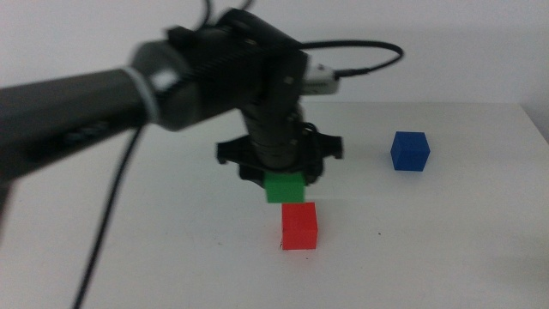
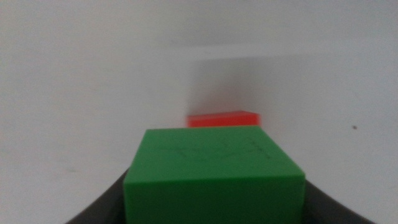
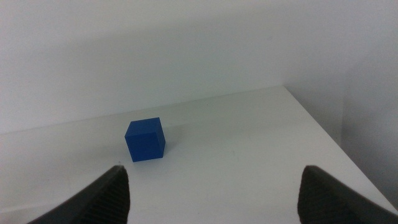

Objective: Stack red cubes first, then green, then blue cubes in a specific spot.

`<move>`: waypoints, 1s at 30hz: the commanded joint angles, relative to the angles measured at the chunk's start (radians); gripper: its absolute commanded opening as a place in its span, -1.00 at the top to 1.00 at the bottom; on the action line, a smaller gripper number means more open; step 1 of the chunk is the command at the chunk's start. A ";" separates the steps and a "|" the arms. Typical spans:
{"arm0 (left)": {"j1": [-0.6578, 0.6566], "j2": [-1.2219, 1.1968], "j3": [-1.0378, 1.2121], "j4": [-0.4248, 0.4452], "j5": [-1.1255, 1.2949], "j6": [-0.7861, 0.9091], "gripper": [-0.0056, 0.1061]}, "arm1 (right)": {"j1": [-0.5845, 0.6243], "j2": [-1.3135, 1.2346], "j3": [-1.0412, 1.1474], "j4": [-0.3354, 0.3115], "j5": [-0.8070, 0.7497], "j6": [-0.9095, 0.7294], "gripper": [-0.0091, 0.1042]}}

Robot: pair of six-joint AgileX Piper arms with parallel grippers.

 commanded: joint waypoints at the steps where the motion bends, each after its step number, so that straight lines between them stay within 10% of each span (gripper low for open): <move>1: -0.019 0.047 -0.046 0.008 0.015 -0.047 0.72 | -0.006 -0.003 0.003 -0.005 -0.012 -0.005 -0.80; 19: -0.019 0.193 -0.073 -0.077 -0.032 -0.069 0.71 | -0.006 -0.003 0.003 -0.005 -0.012 -0.005 -0.80; 24: -0.019 0.204 -0.073 -0.079 -0.014 -0.062 0.48 | -0.006 -0.003 0.003 -0.005 -0.012 -0.005 -0.80; 30: -0.019 0.204 -0.073 -0.062 0.001 -0.055 -0.30 | -0.006 -0.003 0.003 -0.005 -0.012 -0.005 -0.80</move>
